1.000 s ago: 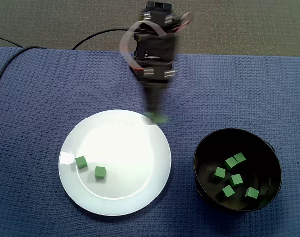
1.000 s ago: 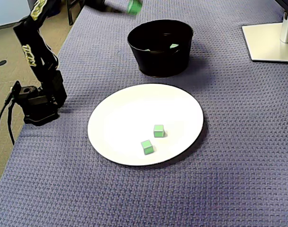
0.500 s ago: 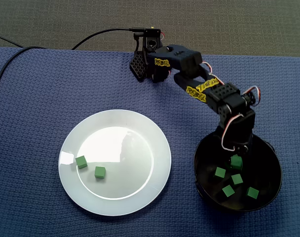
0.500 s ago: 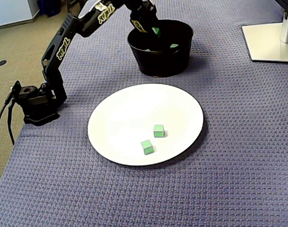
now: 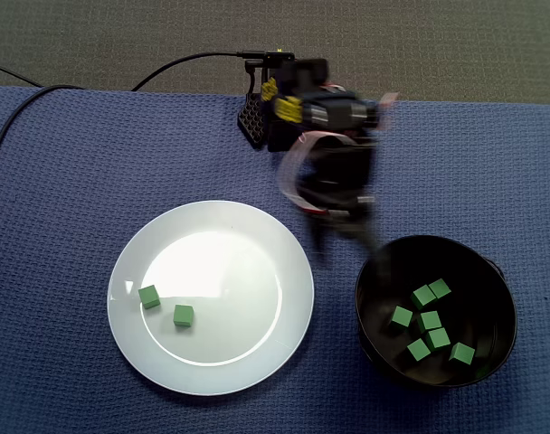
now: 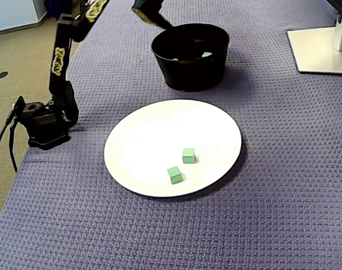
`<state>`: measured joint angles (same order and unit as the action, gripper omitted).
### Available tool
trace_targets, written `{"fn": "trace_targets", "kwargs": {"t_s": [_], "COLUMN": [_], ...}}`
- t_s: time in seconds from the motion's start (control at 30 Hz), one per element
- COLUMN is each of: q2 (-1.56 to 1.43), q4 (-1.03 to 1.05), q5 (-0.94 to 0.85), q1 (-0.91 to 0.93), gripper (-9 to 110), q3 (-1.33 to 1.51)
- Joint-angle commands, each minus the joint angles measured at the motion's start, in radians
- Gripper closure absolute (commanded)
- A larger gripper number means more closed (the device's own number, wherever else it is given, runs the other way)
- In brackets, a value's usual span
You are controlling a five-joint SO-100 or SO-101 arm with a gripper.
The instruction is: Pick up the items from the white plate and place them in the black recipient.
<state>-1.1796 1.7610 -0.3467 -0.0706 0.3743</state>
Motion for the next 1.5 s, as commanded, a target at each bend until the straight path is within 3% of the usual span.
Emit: {"fn": "trace_targets", "kwargs": {"t_s": [0.0, 0.17, 0.4, 0.97, 1.47], "q2": [-0.087, 0.066, 0.354, 0.675, 0.752], "q4": [0.031, 0.037, -0.015, -0.038, -0.086], "q5": [0.161, 0.253, 0.233, 0.072, -0.011], "q1": [0.265, 0.407, 0.477, 0.463, 0.474], "gripper": [47, 47, 42, 43, 70], "q3": [0.037, -0.029, -0.031, -0.212, -0.253]}}
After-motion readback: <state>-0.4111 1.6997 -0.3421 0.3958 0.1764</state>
